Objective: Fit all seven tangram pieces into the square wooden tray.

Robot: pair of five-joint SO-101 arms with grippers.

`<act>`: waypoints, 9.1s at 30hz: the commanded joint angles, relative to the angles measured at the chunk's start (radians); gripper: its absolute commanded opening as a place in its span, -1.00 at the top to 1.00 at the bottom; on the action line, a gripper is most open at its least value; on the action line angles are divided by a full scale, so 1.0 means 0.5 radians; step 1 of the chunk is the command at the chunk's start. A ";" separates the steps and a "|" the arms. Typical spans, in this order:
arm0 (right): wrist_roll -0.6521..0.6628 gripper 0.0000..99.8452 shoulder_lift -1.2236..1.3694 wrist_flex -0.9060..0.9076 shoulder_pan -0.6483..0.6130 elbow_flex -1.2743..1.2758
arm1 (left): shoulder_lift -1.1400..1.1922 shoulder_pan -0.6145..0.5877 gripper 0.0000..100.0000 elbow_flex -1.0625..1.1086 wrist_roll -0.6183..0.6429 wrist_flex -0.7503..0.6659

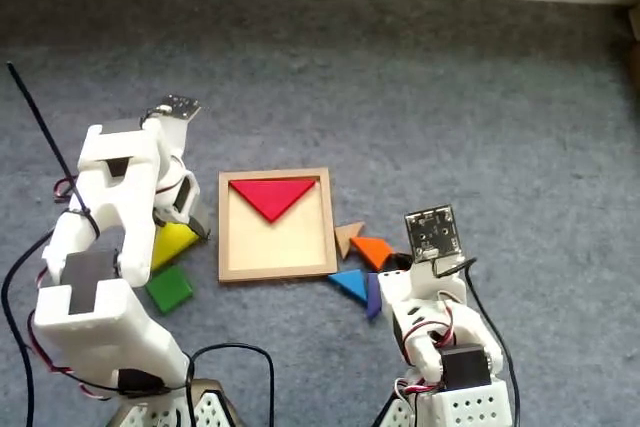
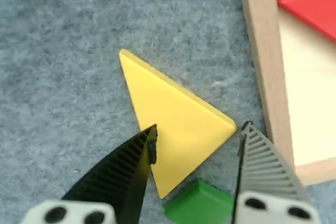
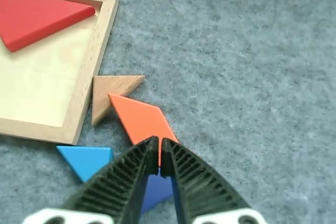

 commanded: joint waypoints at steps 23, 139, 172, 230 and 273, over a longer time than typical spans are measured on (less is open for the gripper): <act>-0.009 0.96 -0.020 0.002 0.023 0.275 | 0.032 -0.146 0.45 -0.069 -0.034 0.009; -0.006 0.96 -0.029 -0.011 0.078 0.272 | 0.591 -0.133 0.53 -0.806 -0.276 0.399; -0.006 0.96 -0.029 -0.011 0.078 0.272 | 0.597 0.413 0.99 -1.076 0.114 0.825; -0.006 0.96 -0.029 -0.011 0.081 0.272 | -1.250 1.165 0.99 0.750 1.445 -0.552; -0.006 0.96 -0.029 -0.011 0.081 0.272 | -1.321 0.913 0.66 0.919 1.881 -0.512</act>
